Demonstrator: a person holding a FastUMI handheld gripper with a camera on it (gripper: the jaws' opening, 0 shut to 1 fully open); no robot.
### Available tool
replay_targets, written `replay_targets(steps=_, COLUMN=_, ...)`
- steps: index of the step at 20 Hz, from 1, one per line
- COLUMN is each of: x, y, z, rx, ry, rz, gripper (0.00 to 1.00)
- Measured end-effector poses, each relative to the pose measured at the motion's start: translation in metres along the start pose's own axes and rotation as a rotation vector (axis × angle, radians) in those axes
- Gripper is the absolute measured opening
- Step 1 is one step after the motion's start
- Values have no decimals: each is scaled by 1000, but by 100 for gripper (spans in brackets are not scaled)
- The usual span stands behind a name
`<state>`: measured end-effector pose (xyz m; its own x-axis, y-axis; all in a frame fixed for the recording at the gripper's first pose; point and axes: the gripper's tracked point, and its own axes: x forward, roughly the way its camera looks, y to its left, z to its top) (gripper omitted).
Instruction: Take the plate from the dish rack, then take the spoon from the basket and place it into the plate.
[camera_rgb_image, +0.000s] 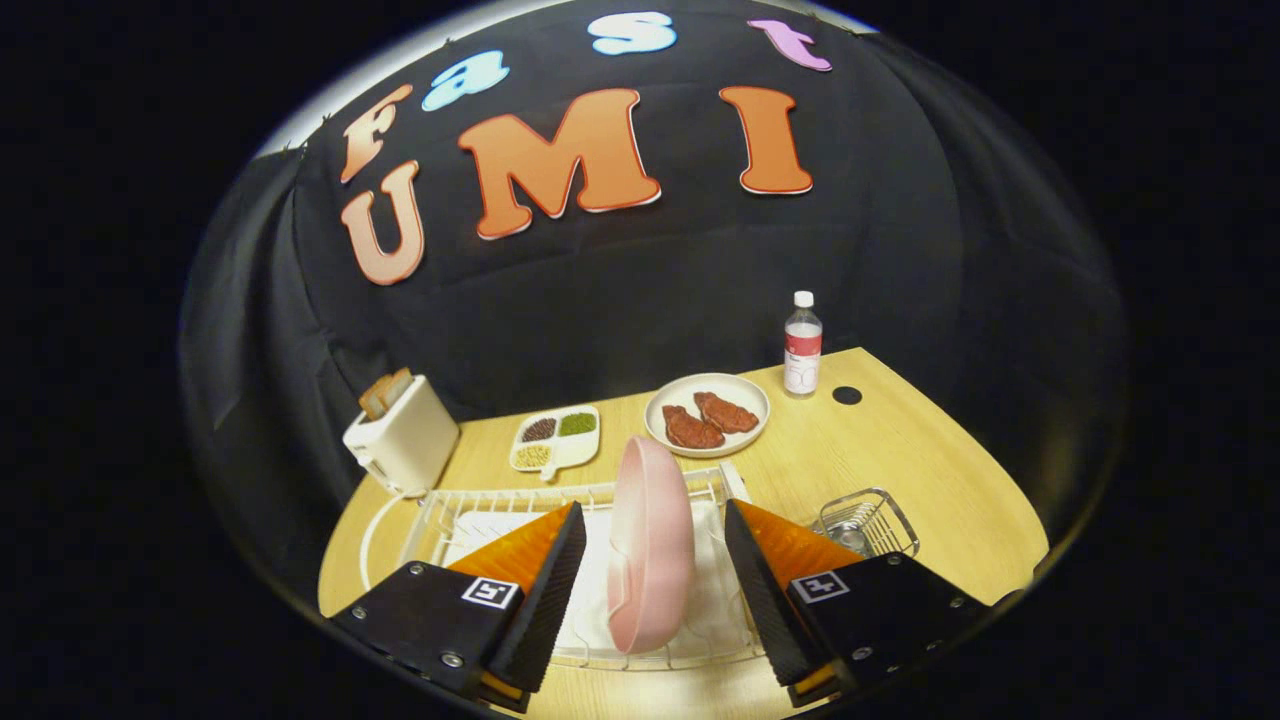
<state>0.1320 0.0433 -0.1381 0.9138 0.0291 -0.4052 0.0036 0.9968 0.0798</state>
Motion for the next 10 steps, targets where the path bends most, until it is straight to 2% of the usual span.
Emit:
replay_targets(steps=1, x=5, y=0, z=-9, rx=-17, ry=27, rz=-17, gripper=84)
replay_targets(steps=3, x=13, y=1, z=-18, rx=-31, ry=63, rz=-39, gripper=75)
replay_targets(steps=7, x=15, y=-7, z=0, rx=-31, ry=26, rz=-130, gripper=25)
replay_targets(steps=10, x=8, y=-9, z=23, rx=-104, ry=-25, rz=-192, gripper=18)
